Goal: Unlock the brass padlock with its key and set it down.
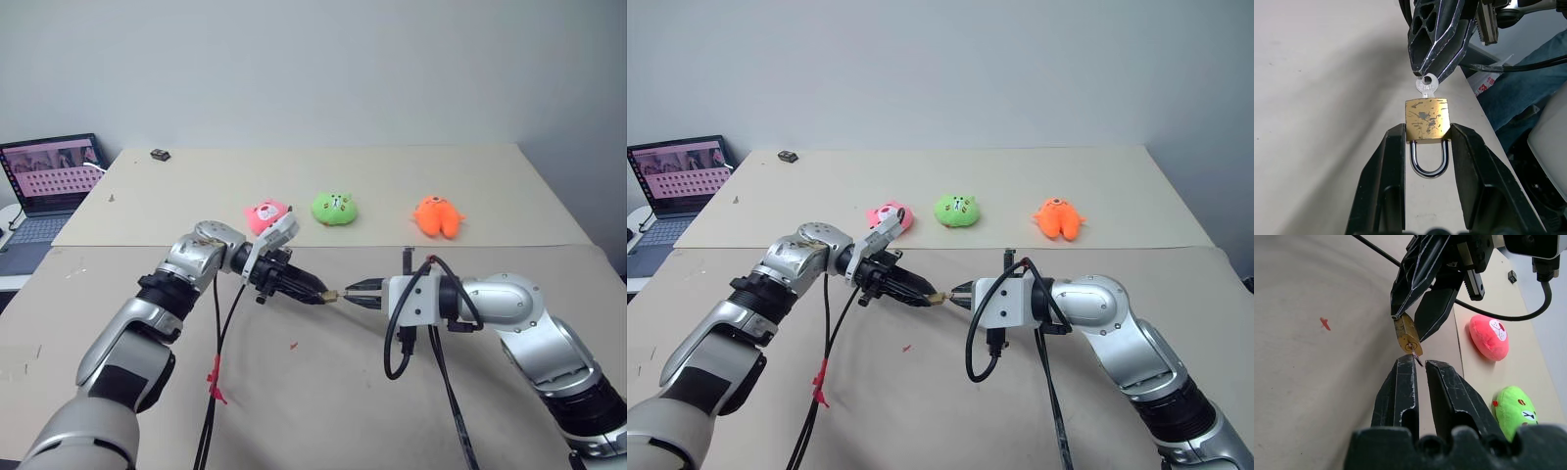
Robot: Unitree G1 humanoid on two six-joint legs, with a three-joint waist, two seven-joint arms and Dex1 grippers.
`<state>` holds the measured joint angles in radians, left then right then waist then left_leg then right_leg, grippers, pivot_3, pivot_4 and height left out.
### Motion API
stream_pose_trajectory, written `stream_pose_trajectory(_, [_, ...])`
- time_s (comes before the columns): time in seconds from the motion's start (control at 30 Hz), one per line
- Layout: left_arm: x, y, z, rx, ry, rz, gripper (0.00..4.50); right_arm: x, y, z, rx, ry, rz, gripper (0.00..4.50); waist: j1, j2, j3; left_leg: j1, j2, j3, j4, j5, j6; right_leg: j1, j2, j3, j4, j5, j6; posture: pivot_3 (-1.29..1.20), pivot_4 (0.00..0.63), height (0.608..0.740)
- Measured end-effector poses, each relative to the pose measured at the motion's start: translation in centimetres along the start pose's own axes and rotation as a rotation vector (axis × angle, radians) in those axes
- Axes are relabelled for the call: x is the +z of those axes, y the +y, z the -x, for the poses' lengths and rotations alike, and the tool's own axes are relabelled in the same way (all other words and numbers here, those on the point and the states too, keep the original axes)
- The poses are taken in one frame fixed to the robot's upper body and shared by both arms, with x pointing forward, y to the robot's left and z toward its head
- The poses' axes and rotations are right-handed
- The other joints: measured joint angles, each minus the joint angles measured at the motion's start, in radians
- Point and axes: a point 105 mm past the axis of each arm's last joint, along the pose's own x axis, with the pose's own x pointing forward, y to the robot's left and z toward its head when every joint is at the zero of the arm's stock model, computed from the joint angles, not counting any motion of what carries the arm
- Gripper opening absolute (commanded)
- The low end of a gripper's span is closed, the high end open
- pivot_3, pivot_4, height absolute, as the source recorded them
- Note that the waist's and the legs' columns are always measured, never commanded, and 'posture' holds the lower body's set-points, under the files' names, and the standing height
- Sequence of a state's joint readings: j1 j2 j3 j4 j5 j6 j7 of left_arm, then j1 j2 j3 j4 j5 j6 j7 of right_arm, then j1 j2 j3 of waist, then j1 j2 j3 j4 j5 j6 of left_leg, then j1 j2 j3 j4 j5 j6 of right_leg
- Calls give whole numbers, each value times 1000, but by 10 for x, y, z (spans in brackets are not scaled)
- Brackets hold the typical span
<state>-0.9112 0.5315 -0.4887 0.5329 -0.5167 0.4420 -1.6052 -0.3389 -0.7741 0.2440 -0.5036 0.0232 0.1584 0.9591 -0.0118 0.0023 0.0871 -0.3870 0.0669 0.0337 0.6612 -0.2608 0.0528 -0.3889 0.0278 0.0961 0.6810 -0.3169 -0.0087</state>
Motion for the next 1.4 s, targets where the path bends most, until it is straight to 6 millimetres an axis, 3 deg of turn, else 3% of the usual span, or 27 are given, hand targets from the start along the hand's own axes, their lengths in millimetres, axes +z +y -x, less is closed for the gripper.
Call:
stream_pose_trajectory(0.23, [1, 3, -1, 2, -7, -4, 833, 0, 0, 0, 0, 2, -3, 697, 0, 0, 0, 0, 0, 0, 0, 0, 0, 0, 0, 0, 0, 0, 0, 0, 150, 650])
stream_pose_trajectory(0.33, [3, 3, 0, 5, -6, -11, 833, -1, 0, 0, 0, 4, -7, 57, 0, 0, 0, 0, 0, 0, 0, 0, 0, 0, 0, 0, 0, 0, 0, 0, 150, 650])
stream_pose_trajectory(1.07, [22, 13, -7, 45, 1, -199, 833, -12, -5, 10, -26, 46, -226, 57, 0, 0, 0, -1, 0, 0, 0, 0, 0, 0, 0, 0, 0, 1, -1, 0, 150, 650])
stream_pose_trajectory(1.17, [24, 13, -8, 48, -6, -204, 833, -9, -7, 9, -21, 34, -226, 750, 0, 0, 0, 0, 0, 0, 0, 0, 0, 0, 0, 0, 0, 1, -1, 0, 150, 650])
stream_pose_trajectory(1.33, [27, 14, -5, 61, -26, -206, 833, 0, -9, 8, -5, 1, -240, 2302, 0, 0, 0, 0, 0, 0, 0, 0, 0, 0, 0, 0, 0, 1, -1, 0, 150, 650])
stream_pose_trajectory(1.4, [30, 14, -10, 45, -33, -203, 833, 5, -10, 7, -1, -11, -224, 2302, 0, 0, 0, -1, 0, 0, 0, 0, 0, 0, 0, 0, 0, 1, -1, 0, 150, 650])
